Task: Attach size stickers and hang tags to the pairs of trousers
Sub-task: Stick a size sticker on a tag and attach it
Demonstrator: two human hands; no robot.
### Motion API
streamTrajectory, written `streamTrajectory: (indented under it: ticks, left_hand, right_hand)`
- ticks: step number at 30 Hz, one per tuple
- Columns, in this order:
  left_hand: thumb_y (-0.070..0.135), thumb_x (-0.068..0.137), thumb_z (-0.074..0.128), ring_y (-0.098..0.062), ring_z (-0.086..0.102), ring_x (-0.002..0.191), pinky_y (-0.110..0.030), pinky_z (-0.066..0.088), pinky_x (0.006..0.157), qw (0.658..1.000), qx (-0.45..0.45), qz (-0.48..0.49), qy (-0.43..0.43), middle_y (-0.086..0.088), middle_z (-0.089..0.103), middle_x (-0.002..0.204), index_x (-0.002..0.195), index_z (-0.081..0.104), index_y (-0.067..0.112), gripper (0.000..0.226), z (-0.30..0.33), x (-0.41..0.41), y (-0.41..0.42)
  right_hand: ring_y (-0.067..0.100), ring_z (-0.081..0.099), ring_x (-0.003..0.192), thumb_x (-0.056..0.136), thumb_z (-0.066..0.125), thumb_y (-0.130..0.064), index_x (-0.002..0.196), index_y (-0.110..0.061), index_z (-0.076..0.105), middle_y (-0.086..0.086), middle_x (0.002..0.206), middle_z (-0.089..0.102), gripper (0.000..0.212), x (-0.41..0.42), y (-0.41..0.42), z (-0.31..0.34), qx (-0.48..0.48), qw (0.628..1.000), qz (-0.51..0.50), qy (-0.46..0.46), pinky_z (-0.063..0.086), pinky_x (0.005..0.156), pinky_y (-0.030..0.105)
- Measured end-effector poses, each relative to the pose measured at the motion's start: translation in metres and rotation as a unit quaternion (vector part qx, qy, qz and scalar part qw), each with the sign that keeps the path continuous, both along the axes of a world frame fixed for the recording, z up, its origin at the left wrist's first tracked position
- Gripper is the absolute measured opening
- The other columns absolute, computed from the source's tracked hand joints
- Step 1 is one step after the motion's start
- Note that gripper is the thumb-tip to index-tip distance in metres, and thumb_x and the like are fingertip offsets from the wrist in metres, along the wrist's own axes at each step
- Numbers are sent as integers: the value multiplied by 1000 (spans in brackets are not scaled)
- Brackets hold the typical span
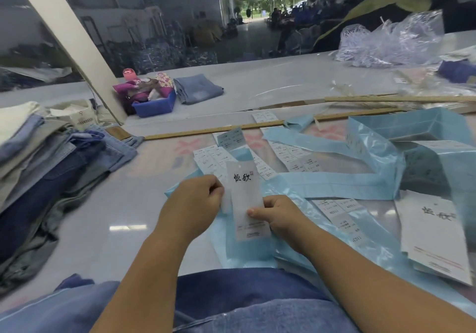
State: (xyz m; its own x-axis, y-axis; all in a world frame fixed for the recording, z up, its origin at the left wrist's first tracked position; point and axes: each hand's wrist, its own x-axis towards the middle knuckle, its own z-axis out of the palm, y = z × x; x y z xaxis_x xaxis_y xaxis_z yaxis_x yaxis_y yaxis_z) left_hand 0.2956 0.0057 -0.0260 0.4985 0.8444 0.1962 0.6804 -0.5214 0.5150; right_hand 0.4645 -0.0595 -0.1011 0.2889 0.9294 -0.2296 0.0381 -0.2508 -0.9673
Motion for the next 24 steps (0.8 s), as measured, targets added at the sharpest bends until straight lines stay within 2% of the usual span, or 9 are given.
streamTrajectory:
  ticks: [3, 6, 9, 11, 13, 15, 19, 24]
  left_hand:
    - [20, 96, 53, -20, 59, 70, -36, 49, 65, 993, 35, 76, -85, 2, 65, 72, 80, 65, 19, 20, 13, -8, 7]
    - [20, 96, 53, -23, 60, 68, -34, 46, 61, 976, 85, 113, -164, -2, 66, 68, 83, 65, 17, 18, 22, -10, 2]
    - [16, 95, 57, -31, 63, 62, -35, 51, 55, 969, 195, 70, -137, -9, 70, 72, 86, 68, 9, 15, 17, 0, -15]
    - [17, 94, 58, -34, 64, 56, -29, 51, 51, 958, 267, 32, -101, -13, 72, 75, 83, 68, 6, 19, 11, 9, -28]
    - [20, 92, 55, -30, 64, 52, -23, 50, 51, 945, 317, -3, -81, -13, 73, 78, 79, 67, 6, 23, 5, 17, -37]
    - [20, 91, 58, -28, 62, 49, -26, 51, 48, 937, 342, -11, -63, -13, 73, 76, 75, 66, 7, 22, 0, 21, -42]
    - [20, 87, 65, -27, 62, 48, -28, 52, 46, 940, 340, -2, -30, -12, 74, 79, 73, 65, 9, 17, -5, 24, -45]
    - [22, 84, 69, -28, 64, 49, -27, 52, 44, 943, 334, -15, 0, -13, 74, 82, 73, 65, 10, 16, -11, 29, -46]
  right_hand:
    - [16, 71, 77, 83, 66, -11, 78, -19, 72, -1, 82, 74, 11, -1, -1, 2, -49, 994, -26, -96, 59, 77, 34]
    - [18, 70, 81, 85, 63, -16, 85, -13, 72, 1, 87, 74, 9, -5, -2, 8, -64, 992, -26, -109, 59, 75, 33]
    - [27, 68, 85, 90, 58, -23, 90, -4, 71, 10, 95, 70, 23, -12, -4, 21, -36, 985, -51, -159, 50, 61, 26]
    - [30, 64, 83, 93, 53, -23, 83, -1, 69, 16, 97, 66, 28, -13, -5, 33, 7, 979, -82, -186, 44, 58, 25]
    - [29, 63, 77, 94, 50, -20, 85, 0, 68, 19, 91, 67, 28, -15, -9, 45, 39, 986, -77, -140, 48, 63, 33]
    - [30, 64, 79, 94, 48, -17, 95, 1, 67, 19, 94, 69, 26, -17, -14, 54, 48, 995, -59, -63, 53, 69, 37]
    - [17, 62, 72, 95, 46, -15, 83, -16, 63, 5, 86, 67, 21, -19, -21, 60, 54, 997, -46, -27, 45, 49, 14]
    - [7, 57, 57, 94, 47, -11, 78, -18, 63, 0, 76, 65, 24, -19, -22, 62, 65, 996, -51, -19, 42, 45, 13]
